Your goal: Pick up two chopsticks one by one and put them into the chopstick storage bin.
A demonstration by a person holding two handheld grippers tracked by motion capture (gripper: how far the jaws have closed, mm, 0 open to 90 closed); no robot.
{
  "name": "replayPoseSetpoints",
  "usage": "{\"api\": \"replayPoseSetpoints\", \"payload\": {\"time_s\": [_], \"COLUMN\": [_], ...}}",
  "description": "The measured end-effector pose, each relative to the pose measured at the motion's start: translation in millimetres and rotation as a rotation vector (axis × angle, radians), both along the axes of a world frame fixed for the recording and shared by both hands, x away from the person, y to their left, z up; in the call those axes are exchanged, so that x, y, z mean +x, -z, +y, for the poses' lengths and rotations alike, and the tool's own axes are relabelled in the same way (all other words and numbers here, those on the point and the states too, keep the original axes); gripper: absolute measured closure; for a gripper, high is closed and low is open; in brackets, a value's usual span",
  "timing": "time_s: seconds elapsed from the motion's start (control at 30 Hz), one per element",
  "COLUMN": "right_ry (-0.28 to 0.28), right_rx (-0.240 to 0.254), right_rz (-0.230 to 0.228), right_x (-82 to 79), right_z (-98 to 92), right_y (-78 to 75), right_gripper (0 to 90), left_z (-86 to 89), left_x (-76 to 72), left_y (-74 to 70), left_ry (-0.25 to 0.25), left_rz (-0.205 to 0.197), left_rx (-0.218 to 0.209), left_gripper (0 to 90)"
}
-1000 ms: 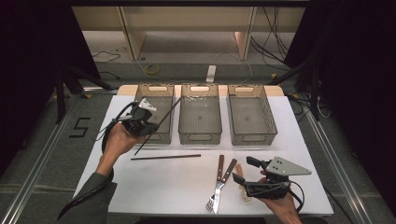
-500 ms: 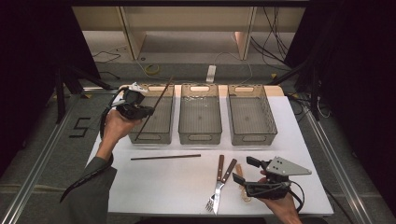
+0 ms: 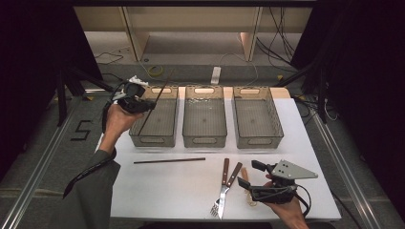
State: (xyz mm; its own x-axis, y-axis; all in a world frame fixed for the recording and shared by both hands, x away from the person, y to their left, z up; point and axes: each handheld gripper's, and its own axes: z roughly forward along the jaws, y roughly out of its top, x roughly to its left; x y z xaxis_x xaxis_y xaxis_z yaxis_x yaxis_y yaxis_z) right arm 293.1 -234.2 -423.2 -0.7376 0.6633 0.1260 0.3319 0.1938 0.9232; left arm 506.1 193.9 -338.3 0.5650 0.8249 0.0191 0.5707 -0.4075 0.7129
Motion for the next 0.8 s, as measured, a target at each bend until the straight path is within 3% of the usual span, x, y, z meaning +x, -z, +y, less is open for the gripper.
{"api": "replayPoseSetpoints", "payload": {"time_s": [0.07, 0.2, 0.37, 0.8], "right_ry": [0.002, 0.002, -0.003, -0.01], "right_rx": [0.0, 0.002, 0.002, 0.002], "right_rz": [0.001, 0.002, 0.004, 0.007], "right_x": [0.0, 0.2, 0.1, -0.2], "right_z": [0.2, -0.4, 0.4, 1.4], "right_y": [0.1, 0.0, 0.2, 0.8], "right_gripper": [22.6, 22.6, 22.6, 22.6], "left_z": [-0.9, 1.4, 7.4, 1.7], "left_x": [1.4, 6.0, 15.4, 23.1], "left_y": [-1.6, -3.1, 2.5, 15.1], "left_ry": [-0.003, -0.011, -0.039, -0.071], "left_rz": [-0.009, -0.01, -0.007, -0.024], "left_rx": [0.019, 0.014, 0.003, -0.002], "left_gripper": [85.3, 85.3, 85.3, 85.2]}}
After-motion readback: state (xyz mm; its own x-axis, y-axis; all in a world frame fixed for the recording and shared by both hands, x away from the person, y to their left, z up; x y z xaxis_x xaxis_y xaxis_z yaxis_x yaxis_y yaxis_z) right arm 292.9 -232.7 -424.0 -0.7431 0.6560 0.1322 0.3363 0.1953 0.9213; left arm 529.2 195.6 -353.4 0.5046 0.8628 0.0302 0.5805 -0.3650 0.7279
